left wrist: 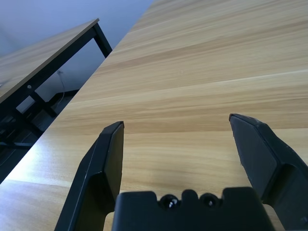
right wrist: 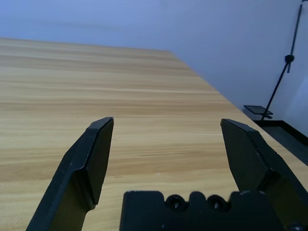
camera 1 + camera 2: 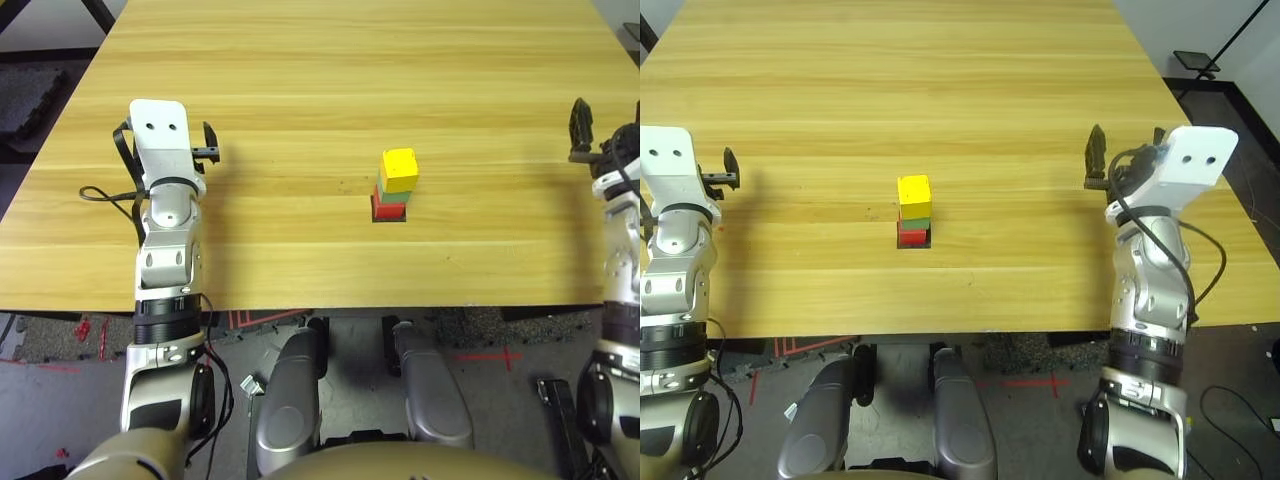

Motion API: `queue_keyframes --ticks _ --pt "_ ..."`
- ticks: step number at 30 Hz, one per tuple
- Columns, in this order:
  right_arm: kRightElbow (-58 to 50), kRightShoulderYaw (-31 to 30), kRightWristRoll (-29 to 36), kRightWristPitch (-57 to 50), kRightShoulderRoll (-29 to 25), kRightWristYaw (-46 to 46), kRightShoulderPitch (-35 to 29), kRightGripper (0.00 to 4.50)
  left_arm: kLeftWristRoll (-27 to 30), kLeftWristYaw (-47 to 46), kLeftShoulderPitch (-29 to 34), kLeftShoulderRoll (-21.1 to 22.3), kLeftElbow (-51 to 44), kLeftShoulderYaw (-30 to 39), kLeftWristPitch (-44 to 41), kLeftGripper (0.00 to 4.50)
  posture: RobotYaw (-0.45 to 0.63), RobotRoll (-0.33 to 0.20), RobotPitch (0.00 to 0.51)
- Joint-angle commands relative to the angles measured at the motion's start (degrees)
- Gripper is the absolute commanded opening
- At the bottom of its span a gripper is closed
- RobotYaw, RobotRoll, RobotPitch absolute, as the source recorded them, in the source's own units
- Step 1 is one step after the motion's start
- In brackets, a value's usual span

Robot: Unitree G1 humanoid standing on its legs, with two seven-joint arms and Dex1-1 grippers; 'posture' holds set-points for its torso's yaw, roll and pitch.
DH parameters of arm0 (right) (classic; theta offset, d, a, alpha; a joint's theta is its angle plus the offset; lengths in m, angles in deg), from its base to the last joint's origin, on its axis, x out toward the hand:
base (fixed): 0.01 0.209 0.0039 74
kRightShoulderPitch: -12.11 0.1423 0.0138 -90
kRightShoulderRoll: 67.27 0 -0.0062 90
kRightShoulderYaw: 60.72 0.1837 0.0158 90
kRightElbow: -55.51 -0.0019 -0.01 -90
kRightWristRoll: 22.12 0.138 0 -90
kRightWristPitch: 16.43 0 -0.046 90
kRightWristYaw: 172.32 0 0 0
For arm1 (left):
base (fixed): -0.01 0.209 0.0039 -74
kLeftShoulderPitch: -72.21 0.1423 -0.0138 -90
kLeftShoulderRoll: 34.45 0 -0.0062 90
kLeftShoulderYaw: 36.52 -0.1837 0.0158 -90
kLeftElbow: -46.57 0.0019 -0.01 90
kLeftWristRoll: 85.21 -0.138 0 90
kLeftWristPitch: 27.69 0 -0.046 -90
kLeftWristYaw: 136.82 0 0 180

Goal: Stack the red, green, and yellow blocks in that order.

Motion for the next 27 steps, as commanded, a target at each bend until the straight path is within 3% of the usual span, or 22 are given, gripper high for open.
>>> queue_keyframes --ticks 1,17,27 --pt "-1.06 1.28 0.43 -0.86 0.34 -0.64 -1.68 4.5 -0.71 -0.61 -0.26 -0.36 1.18 0.0 0.63 4.45 0.23 0.068 0.265" --pt "-0.88 2.81 0.97 -1.02 -1.89 -0.28 -1.03 4.5 -0.4 -0.43 -0.3 -2.11 -2.28 -0.6 0.09 4.45 0.19 0.076 0.293" --pt "-1.0 2.81 0.51 0.03 -0.53 -0.04 -1.7 4.5 -0.67 0.49 0.59 -2.37 -2.19 -1.26 -0.3 4.45 0.2 0.091 0.3"
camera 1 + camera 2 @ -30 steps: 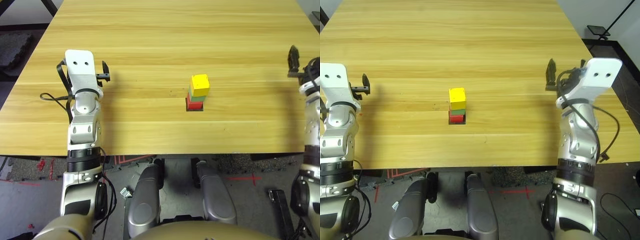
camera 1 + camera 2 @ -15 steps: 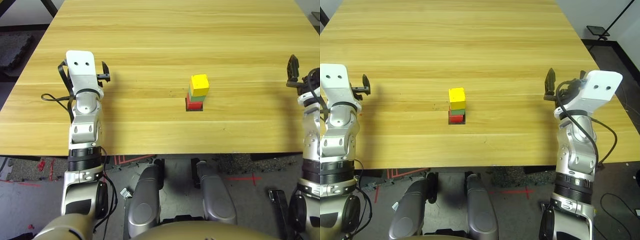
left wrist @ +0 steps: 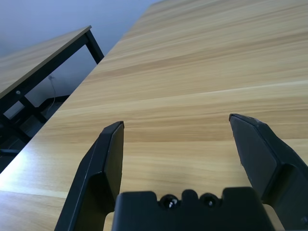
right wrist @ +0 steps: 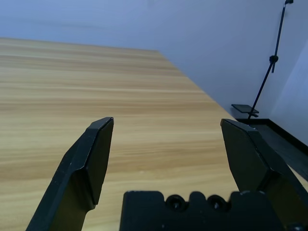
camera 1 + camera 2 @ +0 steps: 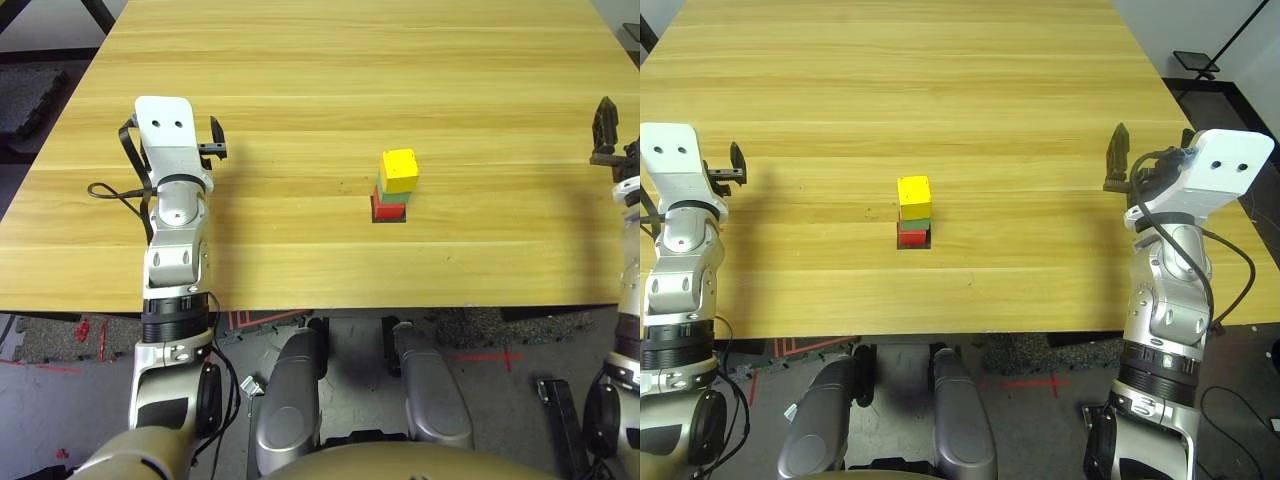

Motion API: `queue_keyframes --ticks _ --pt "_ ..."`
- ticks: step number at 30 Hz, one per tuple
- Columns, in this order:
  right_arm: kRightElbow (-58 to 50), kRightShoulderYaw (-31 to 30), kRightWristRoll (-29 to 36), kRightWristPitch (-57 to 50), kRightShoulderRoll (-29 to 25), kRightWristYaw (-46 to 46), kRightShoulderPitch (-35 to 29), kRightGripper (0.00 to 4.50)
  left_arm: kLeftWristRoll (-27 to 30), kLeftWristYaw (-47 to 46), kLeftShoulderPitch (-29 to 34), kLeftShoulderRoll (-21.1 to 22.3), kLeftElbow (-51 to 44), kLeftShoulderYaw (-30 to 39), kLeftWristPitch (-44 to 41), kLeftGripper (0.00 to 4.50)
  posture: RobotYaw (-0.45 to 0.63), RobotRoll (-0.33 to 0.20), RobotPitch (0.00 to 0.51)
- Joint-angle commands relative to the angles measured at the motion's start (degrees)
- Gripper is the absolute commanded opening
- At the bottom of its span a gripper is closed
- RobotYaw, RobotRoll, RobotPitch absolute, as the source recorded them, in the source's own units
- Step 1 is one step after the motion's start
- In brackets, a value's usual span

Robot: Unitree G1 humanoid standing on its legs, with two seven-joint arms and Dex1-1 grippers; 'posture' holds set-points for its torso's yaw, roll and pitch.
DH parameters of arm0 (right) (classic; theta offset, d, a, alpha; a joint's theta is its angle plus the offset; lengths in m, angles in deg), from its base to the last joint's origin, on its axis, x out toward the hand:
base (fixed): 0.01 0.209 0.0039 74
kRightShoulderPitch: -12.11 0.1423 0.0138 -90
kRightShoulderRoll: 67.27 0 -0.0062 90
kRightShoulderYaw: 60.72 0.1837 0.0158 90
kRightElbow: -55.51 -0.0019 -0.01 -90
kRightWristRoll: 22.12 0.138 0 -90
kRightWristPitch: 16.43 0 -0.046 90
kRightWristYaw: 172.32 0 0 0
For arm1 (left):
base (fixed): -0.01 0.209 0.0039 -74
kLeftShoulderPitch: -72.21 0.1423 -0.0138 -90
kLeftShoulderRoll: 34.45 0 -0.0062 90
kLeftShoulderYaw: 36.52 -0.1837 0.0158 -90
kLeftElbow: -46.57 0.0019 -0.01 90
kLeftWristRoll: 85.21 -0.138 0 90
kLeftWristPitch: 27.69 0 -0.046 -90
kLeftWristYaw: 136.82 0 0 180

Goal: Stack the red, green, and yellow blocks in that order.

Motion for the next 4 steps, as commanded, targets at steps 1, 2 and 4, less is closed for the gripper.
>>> queue_keyframes --ticks 1,2,4 --pt "0.76 0.58 0.37 0.8 0.34 0.05 -0.14 4.5 -0.6 0.36 0.82 -0.1 -0.58 -0.53 -0.65 4.45 0.2 0.091 0.3" --pt "1.13 0.42 0.33 1.02 0.29 0.24 0.33 4.5 -0.54 0.46 0.63 -0.01 -0.59 -0.52 -0.74 4.45 0.2 0.092 0.298" --pt "1.55 0.27 0.36 1.38 0.2 0.65 0.75 4.5 -0.5 0.43 0.46 0.02 -0.6 -0.49 -0.84 4.45 0.21 0.094 0.294"
